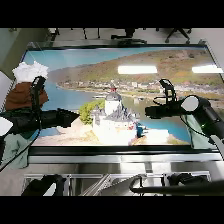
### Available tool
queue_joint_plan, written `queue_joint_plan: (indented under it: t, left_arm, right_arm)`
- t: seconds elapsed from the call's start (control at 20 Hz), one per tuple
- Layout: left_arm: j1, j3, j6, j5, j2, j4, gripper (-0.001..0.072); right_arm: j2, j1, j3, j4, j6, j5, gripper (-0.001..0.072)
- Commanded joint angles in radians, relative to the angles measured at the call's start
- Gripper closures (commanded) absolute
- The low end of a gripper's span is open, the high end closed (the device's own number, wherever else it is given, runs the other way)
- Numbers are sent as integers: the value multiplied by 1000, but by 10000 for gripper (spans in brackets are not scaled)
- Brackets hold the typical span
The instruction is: Fold the shirts.
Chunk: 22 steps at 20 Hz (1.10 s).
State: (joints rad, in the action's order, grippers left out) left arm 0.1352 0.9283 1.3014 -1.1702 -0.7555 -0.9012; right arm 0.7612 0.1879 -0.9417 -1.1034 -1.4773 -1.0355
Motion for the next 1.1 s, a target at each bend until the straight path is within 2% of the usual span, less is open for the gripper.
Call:
queue_joint_plan:
  t: [0.0,0.1,0.15,0.2,0.25,0.4,0.5,0.8,0.95,1.05]
  left_arm:
    - [-38,1,2,32,1,-61,693]
    - [-117,2,1,66,1,-137,677]
    - [-169,2,1,105,0,-174,345]
    - [-217,3,1,162,-6,-201,42]
    - [-271,22,-2,214,-29,-233,7]
    - [-391,189,-79,288,-196,-331,6]
    - [-425,366,-101,314,-381,-397,6]
    - [-398,976,-115,323,-1070,-706,6]
    - [-397,1152,-106,399,-1308,-693,6]
    - [-397,1117,-107,551,-1380,-698,6]
  right_arm:
    - [0,1,0,0,0,0,692]
    - [0,1,0,0,0,0,692]
    - [0,1,0,0,0,0,691]
    - [0,1,0,0,0,0,692]
    - [0,1,0,0,0,0,691]
    - [0,1,0,0,0,-1,692]
    - [0,1,0,0,0,0,692]
    - [0,1,0,0,0,0,692]
    - [0,1,0,0,0,0,691]
    - [0,1,0,0,0,0,692]
